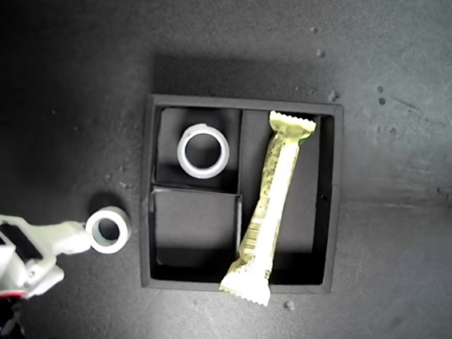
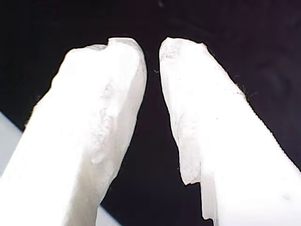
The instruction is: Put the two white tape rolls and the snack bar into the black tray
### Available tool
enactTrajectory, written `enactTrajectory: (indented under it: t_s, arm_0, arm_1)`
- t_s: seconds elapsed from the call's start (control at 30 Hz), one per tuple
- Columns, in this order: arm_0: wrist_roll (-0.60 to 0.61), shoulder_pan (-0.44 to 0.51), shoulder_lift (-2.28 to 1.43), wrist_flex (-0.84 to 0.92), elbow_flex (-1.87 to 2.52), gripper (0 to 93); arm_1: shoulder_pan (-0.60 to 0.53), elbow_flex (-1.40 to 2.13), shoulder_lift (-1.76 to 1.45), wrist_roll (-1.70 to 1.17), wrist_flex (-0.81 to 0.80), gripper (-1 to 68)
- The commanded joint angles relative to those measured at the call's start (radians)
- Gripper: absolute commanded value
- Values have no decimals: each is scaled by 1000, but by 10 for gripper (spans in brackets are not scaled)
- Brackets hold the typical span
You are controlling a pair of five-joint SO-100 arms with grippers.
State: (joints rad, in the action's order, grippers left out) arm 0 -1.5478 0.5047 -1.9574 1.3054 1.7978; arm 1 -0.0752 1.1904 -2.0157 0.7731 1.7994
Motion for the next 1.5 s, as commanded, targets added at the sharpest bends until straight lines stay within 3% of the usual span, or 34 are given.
enactTrajectory:
  t_s: [0.0, 0.27, 0.5, 0.93, 1.47]
  arm_0:
    - [-25, 28, -8, -117, 78, 152]
    - [-2, -5, 29, -377, 262, 154]
    - [-5, -6, 91, -463, 291, 153]
    - [-20, 3, 149, -560, 330, 140]
    - [-112, -31, 252, -600, 396, 28]
  arm_1:
    - [43, 133, -175, 146, -43, -1]
    - [117, 670, -620, 351, -310, -2]
    - [127, 946, -773, 426, -451, -2]
    - [138, 1143, -813, 509, -509, -2]
    - [138, 1489, -1267, 558, -520, -3]
